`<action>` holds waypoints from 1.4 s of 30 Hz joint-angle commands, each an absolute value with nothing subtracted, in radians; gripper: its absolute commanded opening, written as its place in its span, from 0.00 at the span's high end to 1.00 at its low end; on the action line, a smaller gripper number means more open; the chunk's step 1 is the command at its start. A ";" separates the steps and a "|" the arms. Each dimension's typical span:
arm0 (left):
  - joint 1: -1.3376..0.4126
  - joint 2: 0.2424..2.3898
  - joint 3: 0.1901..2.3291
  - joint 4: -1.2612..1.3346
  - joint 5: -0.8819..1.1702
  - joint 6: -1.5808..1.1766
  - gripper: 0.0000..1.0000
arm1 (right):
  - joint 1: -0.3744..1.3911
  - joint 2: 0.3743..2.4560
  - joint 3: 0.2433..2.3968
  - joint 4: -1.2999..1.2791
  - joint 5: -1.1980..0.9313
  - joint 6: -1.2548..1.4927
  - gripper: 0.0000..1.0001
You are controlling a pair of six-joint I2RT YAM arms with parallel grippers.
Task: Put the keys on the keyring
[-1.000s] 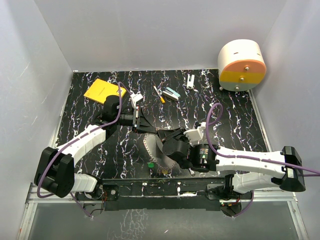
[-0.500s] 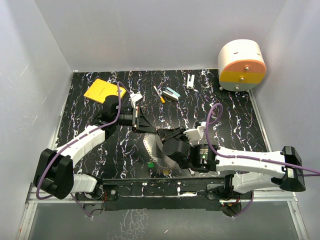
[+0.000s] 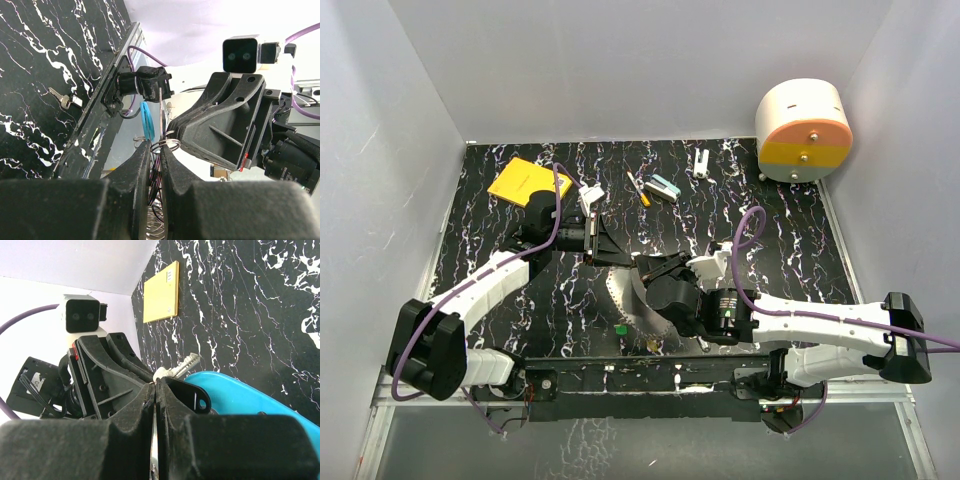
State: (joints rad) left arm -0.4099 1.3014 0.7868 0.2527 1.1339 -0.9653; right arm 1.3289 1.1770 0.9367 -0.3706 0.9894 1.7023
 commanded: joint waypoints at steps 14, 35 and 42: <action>-0.416 1.240 0.804 0.117 1.145 -0.840 1.00 | 1.336 1.137 0.966 -0.291 1.068 1.638 0.92; -0.457 1.237 0.833 0.070 1.161 -0.801 1.00 | 1.318 1.193 1.038 -0.293 1.051 1.525 0.92; -0.466 1.231 0.831 0.076 1.163 -0.814 1.00 | 1.293 1.199 1.038 -0.293 1.012 1.509 0.92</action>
State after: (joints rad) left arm -0.4511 1.2797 0.8043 0.0956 1.1233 -0.8036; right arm 1.3132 1.2026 0.9802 -0.3569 0.9764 1.5234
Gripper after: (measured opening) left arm 0.094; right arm 0.088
